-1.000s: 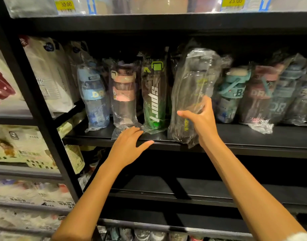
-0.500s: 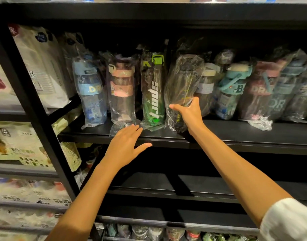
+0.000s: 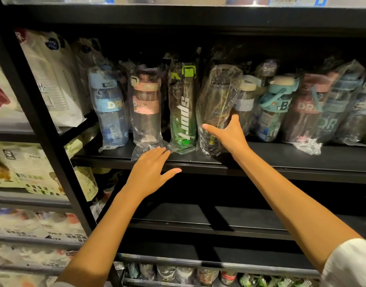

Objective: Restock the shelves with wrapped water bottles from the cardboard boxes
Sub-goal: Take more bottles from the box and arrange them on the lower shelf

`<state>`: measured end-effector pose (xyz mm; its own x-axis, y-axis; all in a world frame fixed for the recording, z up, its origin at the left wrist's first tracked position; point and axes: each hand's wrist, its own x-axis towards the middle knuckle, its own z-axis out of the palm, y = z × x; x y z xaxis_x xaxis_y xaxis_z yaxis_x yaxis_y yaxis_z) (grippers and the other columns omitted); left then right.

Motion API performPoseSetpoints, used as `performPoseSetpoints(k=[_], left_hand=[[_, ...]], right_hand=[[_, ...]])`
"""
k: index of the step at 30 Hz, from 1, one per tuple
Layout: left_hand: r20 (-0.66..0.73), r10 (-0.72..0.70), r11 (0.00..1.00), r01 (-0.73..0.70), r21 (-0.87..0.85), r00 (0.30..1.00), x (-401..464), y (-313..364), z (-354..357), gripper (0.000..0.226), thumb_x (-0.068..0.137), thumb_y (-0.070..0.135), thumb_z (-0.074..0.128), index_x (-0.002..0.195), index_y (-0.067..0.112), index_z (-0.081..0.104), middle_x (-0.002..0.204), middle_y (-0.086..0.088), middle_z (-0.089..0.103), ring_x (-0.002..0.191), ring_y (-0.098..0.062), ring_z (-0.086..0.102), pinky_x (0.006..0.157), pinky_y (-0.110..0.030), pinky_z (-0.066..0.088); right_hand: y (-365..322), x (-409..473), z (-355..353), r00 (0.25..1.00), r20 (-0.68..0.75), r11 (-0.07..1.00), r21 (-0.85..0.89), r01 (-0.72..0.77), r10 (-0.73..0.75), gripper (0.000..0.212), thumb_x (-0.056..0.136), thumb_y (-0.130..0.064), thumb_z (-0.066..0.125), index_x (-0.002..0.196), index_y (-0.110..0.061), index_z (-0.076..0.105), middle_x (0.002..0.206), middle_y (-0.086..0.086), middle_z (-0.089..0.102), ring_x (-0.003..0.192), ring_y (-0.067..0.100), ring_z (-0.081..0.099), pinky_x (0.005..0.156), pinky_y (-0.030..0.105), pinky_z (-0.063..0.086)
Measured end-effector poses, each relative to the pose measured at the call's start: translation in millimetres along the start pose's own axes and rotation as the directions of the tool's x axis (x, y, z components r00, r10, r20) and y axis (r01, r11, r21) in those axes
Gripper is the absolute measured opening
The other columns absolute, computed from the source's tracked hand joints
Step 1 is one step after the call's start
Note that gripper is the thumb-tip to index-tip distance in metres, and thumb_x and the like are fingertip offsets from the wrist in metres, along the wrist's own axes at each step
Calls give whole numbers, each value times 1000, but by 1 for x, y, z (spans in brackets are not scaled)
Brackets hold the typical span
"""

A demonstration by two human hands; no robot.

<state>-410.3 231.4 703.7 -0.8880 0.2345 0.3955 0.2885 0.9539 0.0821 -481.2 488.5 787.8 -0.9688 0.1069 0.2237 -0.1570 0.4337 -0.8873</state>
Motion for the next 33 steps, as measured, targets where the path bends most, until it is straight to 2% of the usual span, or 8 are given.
performPoseSetpoints(k=[5, 10, 12, 16, 21, 25, 30, 33], left_hand=[[44, -15, 1000, 15, 2, 999, -1, 5, -7, 84, 98, 73, 41, 159, 15, 37, 166, -4, 35, 155, -22, 27, 126, -39, 20], [13, -55, 996, 54, 67, 998, -17, 21, -11, 80, 102, 65, 38, 160, 9, 35, 164, -12, 36, 154, -29, 28, 128, -44, 18], [-1, -99, 992, 98, 82, 995, -32, 30, -13, 81, 102, 65, 33, 161, 9, 32, 165, -15, 34, 155, -34, 25, 128, -50, 20], [-37, -172, 975, 175, 134, 984, -83, 44, -14, 73, 106, 58, 31, 155, 6, 43, 153, -20, 48, 146, -42, 39, 123, -57, 29], [15, -358, 917, 348, 196, 934, -193, 54, -3, 67, 106, 55, 36, 148, 6, 51, 141, -18, 57, 132, -40, 51, 112, -56, 43], [102, -546, 827, 515, 227, 832, -299, 59, 1, 71, 104, 62, 23, 148, 12, 49, 138, -13, 56, 131, -40, 49, 109, -54, 42], [118, -784, 618, 750, 234, 609, -416, 66, 0, 71, 94, 55, 33, 135, 7, 65, 132, -23, 65, 122, -45, 60, 105, -57, 49], [131, -880, 475, 846, 242, 456, -480, 64, 4, 80, 90, 59, 21, 141, 11, 59, 138, -20, 61, 130, -44, 55, 108, -57, 46]], right_hand=[[5, -23, -20, 997, 70, 987, -158, 21, -10, 105, 90, -65, 68, 164, -10, 19, 168, 9, 26, 151, 29, 34, 116, 44, 36], [31, -63, -37, 974, 164, 814, -537, 221, -156, 66, 100, -64, 52, 146, -16, 53, 143, 11, 57, 127, 32, 56, 96, 46, 50], [41, -83, -39, 934, 224, 712, -604, 358, -280, 61, 101, -60, 52, 143, -15, 57, 138, 9, 62, 127, 31, 56, 104, 46, 47], [51, -125, -29, 813, 372, 562, -590, 580, -448, 60, 103, -57, 49, 148, -17, 54, 140, 0, 61, 136, 23, 50, 125, 47, 27], [61, -189, 15, 688, 555, 522, -455, 721, -468, 63, 105, -60, 42, 154, -20, 48, 149, 0, 55, 144, 23, 44, 128, 46, 22], [77, -243, 64, 595, 686, 505, -369, 780, -419, 63, 105, -61, 37, 155, -22, 47, 151, -1, 54, 144, 21, 44, 128, 47, 22], [88, -312, 129, 449, 813, 507, -228, 831, -371, 62, 105, -61, 40, 153, -23, 49, 146, -1, 58, 140, 21, 50, 125, 49, 29], [88, -347, 171, 343, 883, 521, -139, 842, -320, 55, 106, -56, 45, 148, -22, 54, 141, -2, 61, 136, 22, 52, 119, 46, 35]])
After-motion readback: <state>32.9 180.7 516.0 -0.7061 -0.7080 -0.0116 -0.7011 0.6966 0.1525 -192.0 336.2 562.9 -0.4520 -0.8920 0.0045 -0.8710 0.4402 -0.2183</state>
